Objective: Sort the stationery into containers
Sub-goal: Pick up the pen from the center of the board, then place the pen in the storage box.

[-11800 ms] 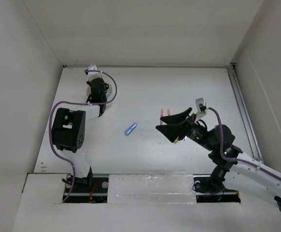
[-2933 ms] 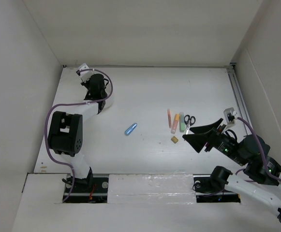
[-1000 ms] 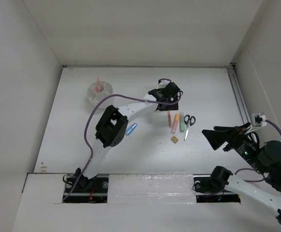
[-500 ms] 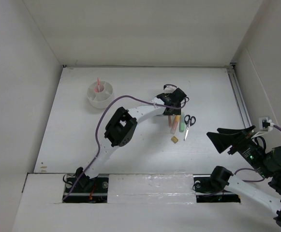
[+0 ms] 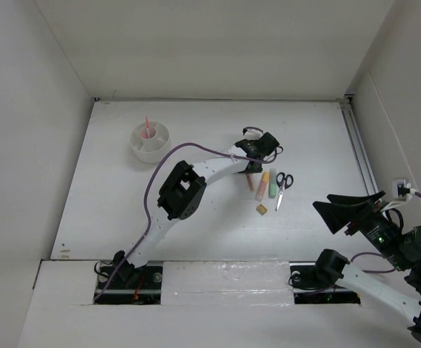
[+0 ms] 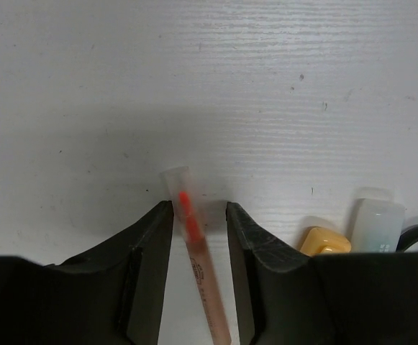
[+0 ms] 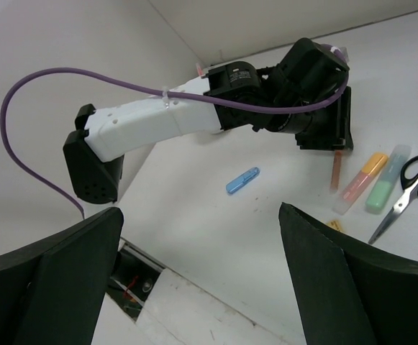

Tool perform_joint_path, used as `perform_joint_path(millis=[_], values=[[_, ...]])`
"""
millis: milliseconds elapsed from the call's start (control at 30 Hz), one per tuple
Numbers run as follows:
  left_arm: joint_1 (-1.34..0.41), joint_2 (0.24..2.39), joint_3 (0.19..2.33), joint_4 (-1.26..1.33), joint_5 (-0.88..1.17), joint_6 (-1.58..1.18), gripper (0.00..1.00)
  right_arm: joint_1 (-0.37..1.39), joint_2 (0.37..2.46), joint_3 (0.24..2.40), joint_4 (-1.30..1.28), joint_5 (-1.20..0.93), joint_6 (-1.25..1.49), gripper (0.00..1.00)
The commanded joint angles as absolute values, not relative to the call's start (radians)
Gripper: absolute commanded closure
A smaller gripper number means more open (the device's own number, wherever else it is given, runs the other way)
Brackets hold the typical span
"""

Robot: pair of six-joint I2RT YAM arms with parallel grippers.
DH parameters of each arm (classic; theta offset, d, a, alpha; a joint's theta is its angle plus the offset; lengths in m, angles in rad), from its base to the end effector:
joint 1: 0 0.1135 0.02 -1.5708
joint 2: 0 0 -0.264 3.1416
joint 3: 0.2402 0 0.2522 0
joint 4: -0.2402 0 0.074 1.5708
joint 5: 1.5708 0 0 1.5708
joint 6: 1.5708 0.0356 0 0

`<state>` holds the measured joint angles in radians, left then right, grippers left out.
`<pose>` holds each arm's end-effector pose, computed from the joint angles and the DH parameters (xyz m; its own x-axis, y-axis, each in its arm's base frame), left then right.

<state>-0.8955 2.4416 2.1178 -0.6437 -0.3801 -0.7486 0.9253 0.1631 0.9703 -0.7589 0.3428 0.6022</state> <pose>0.3441 -0.4085 0.1744 -0.7809 -0.0360 -0.6236 0.0843 0.9831 -0.1623 0.0053 -0.0128 0.3800 -0.2878 0.5047 -0.8139 -0.4700 0.6661 0.5792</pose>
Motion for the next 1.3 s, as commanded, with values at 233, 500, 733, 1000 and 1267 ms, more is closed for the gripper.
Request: perform_joint_path(millis=[233, 500, 733, 1000, 1267], values=[[-0.910, 2.485, 2.086, -0.726, -0.344, -0.781, 0.78, 0.936, 0.155, 0.983, -0.749, 0.322, 0.581, 0.05], [-0.910, 2.493, 2.095, -0.704, -0.299, -0.730, 1.00, 0.936, 0.146, 0.983, -0.749, 0.302, 0.581, 0.05], [-0.896, 2.294, 1.958, -0.493, -0.299, -0.620, 1.00, 0.936, 0.146, 0.983, -0.739, 0.293, 0.581, 0.05], [-0.662, 1.788, 1.717, -0.097, -0.261, -0.448, 1.00, 0.936, 0.166, 0.945, -0.670, 0.275, 0.572, 0.05], [-0.382, 1.497, 1.432, 0.194, -0.478, -0.474, 1.00, 0.936, 0.213, 0.914, -0.615, 0.265, 0.572, 0.06]])
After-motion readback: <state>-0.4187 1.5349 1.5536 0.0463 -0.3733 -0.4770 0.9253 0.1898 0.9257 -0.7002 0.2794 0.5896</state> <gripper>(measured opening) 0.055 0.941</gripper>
